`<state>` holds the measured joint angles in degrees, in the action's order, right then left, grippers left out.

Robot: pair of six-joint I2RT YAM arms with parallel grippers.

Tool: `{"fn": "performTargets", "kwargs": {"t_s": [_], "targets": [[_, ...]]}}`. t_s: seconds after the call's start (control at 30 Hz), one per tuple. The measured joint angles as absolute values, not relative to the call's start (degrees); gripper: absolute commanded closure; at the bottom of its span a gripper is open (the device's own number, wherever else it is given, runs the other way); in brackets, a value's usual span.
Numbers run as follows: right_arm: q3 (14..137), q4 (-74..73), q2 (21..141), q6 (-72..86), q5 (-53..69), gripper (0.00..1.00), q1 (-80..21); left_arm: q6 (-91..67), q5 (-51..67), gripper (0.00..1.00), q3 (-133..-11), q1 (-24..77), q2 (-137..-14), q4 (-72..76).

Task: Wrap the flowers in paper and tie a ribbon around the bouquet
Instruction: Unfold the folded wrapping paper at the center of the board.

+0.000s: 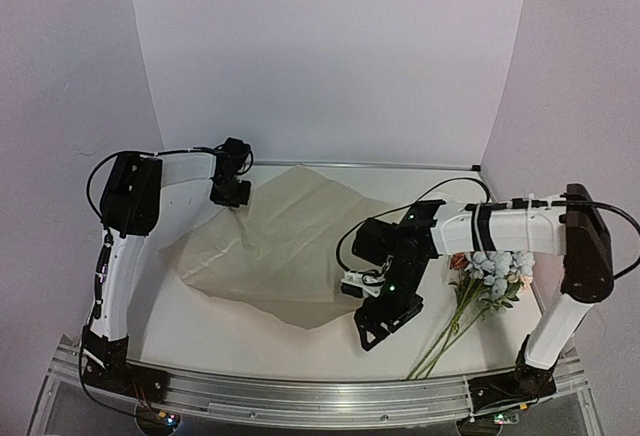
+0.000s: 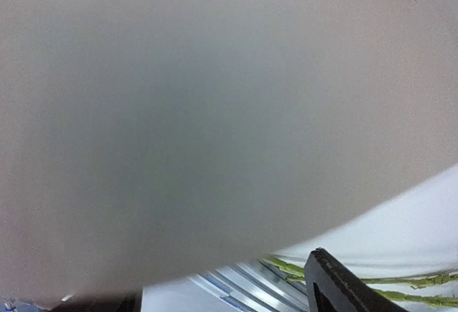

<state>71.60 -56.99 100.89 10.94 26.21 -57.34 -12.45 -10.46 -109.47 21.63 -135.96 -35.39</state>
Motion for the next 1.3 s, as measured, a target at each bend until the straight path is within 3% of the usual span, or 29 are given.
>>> {"fn": "performTargets", "kwargs": {"t_s": [0.17, 0.27, 0.63, 0.8, 1.03, 1.3], "targets": [[67.30, -56.09, 92.94, 14.07, 24.88, 0.03, -57.30, -10.62, -10.15, 0.94, -109.47, 21.63, -135.96, -35.30], [64.82, -55.72, 88.58, 17.23, 21.18, 0.02, -57.30, -9.92, -10.05, 0.87, -109.47, 21.63, -135.96, -35.31], [57.40, -57.37, 75.96, 33.91, -4.33, 0.02, -57.21, -9.05, -10.31, 0.23, -107.55, 21.63, -134.53, -34.45], [56.10, -60.28, 74.78, 43.13, -13.86, 0.06, -55.66, -9.10, -11.07, 0.08, -107.63, 21.82, -131.83, -34.35], [53.55, -63.35, 74.78, 55.22, -17.29, 0.08, -49.60, -10.67, -14.49, 0.05, -105.25, 24.41, -122.92, -34.09], [50.87, -65.50, 77.48, 65.16, -21.17, 0.02, -46.36, -20.00, -9.68, 0.06, -85.38, 35.32, -102.79, -31.55]]}}
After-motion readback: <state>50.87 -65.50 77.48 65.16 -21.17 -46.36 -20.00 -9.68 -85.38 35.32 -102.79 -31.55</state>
